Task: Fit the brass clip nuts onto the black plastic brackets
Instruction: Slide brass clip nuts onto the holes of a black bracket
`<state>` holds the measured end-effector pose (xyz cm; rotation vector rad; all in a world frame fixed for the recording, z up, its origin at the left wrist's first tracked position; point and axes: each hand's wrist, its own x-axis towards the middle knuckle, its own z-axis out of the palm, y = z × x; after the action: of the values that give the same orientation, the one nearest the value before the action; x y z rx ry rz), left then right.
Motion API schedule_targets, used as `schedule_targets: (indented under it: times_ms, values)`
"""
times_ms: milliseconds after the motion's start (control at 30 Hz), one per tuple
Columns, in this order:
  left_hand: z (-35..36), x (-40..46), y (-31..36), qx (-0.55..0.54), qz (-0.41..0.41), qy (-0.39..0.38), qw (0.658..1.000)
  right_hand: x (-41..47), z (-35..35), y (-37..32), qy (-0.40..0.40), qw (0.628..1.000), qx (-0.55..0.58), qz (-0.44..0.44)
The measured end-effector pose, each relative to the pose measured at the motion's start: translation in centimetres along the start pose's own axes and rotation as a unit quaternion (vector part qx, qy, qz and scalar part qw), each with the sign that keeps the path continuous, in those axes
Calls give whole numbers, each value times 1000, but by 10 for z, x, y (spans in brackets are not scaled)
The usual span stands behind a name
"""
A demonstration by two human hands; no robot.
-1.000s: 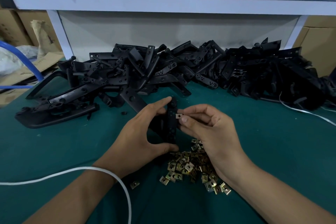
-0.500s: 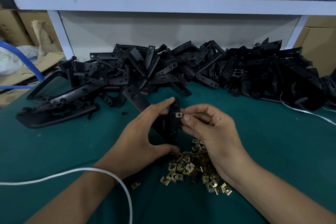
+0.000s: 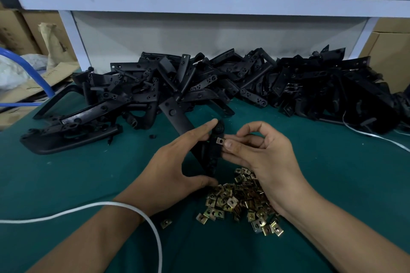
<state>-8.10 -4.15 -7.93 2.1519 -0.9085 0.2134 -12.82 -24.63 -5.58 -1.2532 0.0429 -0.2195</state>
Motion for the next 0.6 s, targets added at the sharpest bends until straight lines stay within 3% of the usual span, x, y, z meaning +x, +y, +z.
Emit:
schedule_targets:
  times_ms: [167,433,600]
  values:
    - [-1,-1,1,-7,5,-3,1000,2,-3,-3,-22,1000,-12,11]
    - [-1,-1,3,-72,1,-16,997,9,-15,-11,-122,990,-6,65]
    - [-2,-1,2,-80,6,-18,997,10,-15,-8,-126,988,-15,92]
